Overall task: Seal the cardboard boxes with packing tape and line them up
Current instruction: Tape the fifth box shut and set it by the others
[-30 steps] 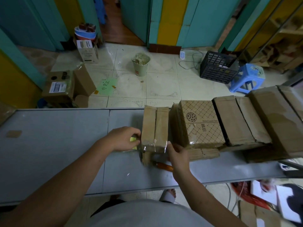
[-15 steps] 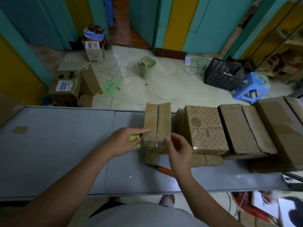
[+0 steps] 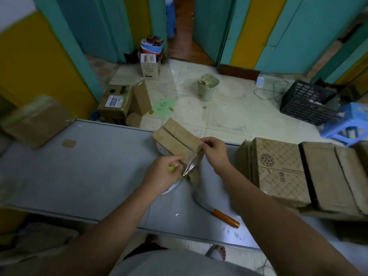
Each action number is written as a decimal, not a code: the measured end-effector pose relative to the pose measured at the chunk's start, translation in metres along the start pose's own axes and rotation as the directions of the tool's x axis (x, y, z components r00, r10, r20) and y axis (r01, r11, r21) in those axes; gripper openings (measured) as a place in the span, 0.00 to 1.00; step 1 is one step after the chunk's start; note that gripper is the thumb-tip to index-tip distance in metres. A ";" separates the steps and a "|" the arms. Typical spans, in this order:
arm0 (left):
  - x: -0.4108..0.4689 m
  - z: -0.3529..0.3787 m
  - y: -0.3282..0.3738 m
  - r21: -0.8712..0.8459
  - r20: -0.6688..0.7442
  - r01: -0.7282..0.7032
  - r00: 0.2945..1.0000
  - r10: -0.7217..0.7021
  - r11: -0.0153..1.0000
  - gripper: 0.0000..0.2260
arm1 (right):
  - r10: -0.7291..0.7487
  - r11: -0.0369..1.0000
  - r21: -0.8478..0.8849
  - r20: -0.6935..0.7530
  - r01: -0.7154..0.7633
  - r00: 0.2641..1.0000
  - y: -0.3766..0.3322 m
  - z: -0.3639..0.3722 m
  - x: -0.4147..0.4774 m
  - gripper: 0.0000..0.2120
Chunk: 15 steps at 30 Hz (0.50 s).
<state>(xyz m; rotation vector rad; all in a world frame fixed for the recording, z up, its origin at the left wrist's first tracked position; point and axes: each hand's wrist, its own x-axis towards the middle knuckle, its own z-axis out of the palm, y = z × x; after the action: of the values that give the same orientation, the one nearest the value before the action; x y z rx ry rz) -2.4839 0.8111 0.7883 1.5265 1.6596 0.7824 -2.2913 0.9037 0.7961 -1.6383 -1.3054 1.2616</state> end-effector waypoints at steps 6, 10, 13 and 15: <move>0.004 0.026 -0.014 -0.163 0.038 0.064 0.998 -0.059 0.984 0.21 | 0.066 0.997 0.031 -0.005 -0.065 0.998 0.021 -0.004 0.015 0.11; 0.005 0.033 -0.020 -0.288 0.114 0.110 0.990 -0.080 0.951 0.26 | 0.073 0.997 0.001 0.022 -0.073 0.997 0.022 -0.002 0.014 0.09; 0.007 0.031 -0.023 -0.296 0.112 0.094 0.992 -0.063 0.951 0.28 | 0.041 0.998 -0.049 -0.021 -0.042 0.999 0.022 -0.005 0.001 0.13; 0.007 0.031 -0.024 -0.305 0.134 0.093 0.990 -0.054 0.948 0.26 | 0.004 0.984 -0.180 -0.058 -0.015 0.998 0.030 -0.015 -0.023 0.21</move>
<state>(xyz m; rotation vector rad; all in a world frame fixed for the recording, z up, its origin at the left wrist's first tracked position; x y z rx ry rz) -2.4712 0.8145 0.7512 1.2594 1.4177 0.8464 -2.2691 0.8746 0.7794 -1.7942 -1.4121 1.1206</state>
